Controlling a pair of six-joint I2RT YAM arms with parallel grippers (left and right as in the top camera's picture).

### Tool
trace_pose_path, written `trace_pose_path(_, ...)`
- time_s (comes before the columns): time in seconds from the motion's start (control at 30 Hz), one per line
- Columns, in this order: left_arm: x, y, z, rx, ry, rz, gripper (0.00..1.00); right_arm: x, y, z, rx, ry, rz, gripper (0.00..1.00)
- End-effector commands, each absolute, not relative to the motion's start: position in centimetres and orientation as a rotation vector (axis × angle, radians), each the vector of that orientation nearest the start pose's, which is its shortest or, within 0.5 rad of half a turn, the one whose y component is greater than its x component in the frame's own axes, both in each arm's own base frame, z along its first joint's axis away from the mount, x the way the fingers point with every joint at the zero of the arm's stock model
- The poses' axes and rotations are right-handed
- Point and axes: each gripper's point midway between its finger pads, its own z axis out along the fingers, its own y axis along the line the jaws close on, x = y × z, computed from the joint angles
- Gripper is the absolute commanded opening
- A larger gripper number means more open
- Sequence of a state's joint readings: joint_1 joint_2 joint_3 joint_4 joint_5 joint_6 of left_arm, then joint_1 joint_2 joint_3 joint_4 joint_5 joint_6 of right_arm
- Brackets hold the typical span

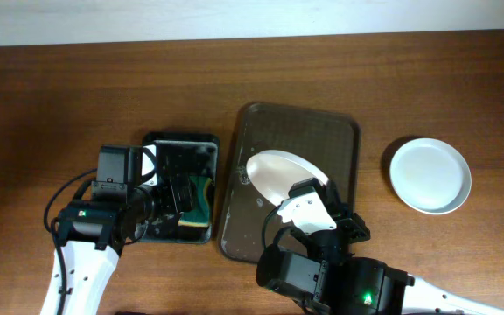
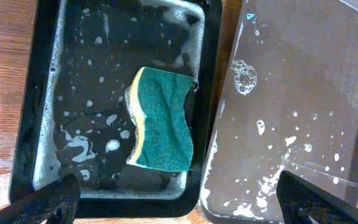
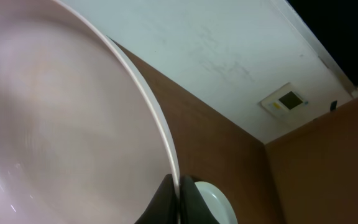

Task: Clean dirty plates on tray and stack at the side
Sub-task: 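Lift the white plate off the brown tray with right gripper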

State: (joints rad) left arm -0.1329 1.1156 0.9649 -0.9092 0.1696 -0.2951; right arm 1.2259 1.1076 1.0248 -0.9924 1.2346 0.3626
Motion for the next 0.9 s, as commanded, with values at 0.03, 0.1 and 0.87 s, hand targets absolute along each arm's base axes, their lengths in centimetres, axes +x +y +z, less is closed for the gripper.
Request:
trace_pose_path(0.03,27.1,-6.6,16.9,-0.142,2.629,-0.384,1.00,22.5,13.0,29.7,-0.432,1.766,-0.700,0.04)
trace_pose_path(0.1,27.1,-6.6,16.9,-0.142,2.629,-0.384,0.99,22.8,13.1,29.3,-0.366,1.802,-0.631,0.04)
trace_pose_path(0.87,27.1,-6.6,16.9,-0.142,2.629,-0.384,0.99,25.8,8.4,26.2,-0.257,2.015,-0.729,0.04)
